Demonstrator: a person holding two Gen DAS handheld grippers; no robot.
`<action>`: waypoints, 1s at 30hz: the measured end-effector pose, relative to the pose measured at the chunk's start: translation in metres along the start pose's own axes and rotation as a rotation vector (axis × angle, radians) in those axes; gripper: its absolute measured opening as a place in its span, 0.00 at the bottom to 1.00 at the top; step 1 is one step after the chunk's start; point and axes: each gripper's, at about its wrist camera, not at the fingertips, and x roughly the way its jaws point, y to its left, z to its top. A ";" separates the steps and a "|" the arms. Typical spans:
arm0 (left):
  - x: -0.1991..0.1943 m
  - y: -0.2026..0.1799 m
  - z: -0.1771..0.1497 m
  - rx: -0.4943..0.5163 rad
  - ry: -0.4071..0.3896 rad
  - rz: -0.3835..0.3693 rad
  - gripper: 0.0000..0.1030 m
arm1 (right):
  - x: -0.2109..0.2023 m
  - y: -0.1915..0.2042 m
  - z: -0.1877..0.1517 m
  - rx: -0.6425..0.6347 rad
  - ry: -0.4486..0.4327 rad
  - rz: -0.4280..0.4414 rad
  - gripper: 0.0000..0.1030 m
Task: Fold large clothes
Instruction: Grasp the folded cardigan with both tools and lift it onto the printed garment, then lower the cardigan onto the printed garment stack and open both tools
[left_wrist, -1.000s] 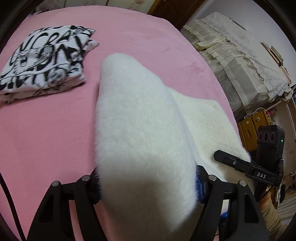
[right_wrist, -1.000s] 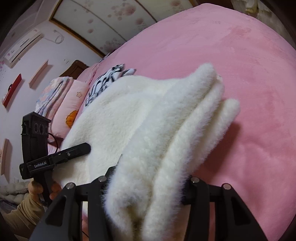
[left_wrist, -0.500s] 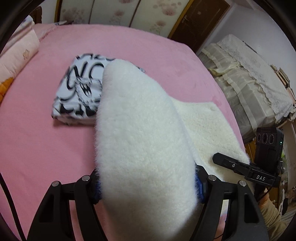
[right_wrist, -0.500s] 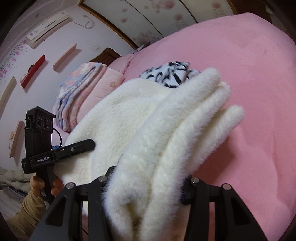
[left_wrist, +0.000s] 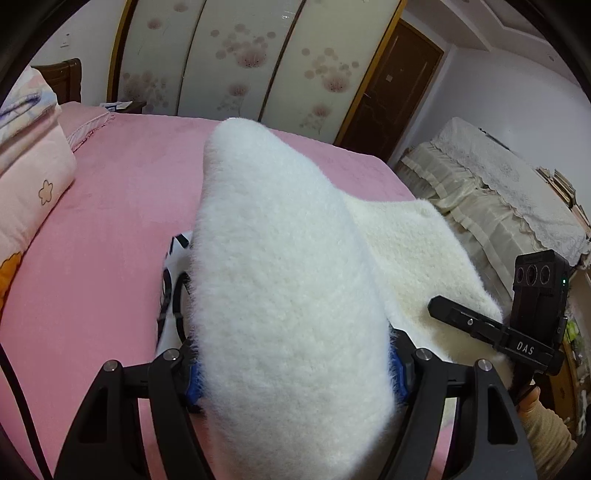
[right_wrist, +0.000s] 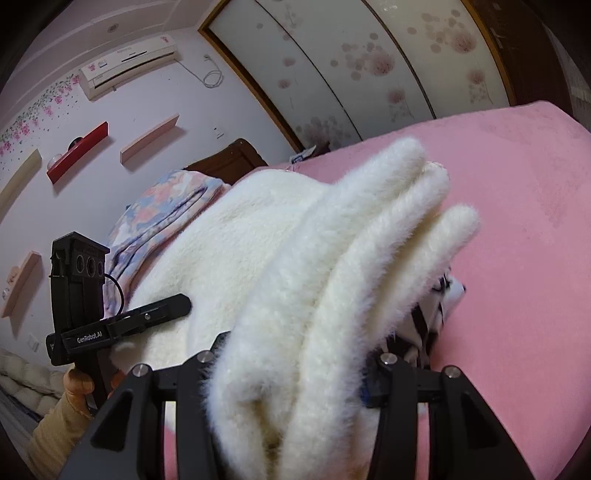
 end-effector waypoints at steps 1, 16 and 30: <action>0.012 0.013 0.003 -0.013 0.001 -0.002 0.70 | 0.016 -0.007 0.004 0.015 -0.006 -0.001 0.44; 0.123 0.119 -0.045 -0.178 0.085 0.065 0.89 | 0.149 -0.093 -0.058 0.125 0.180 -0.163 0.75; 0.035 0.046 -0.051 -0.078 -0.080 0.165 0.88 | 0.068 -0.009 -0.033 -0.124 0.061 -0.274 0.69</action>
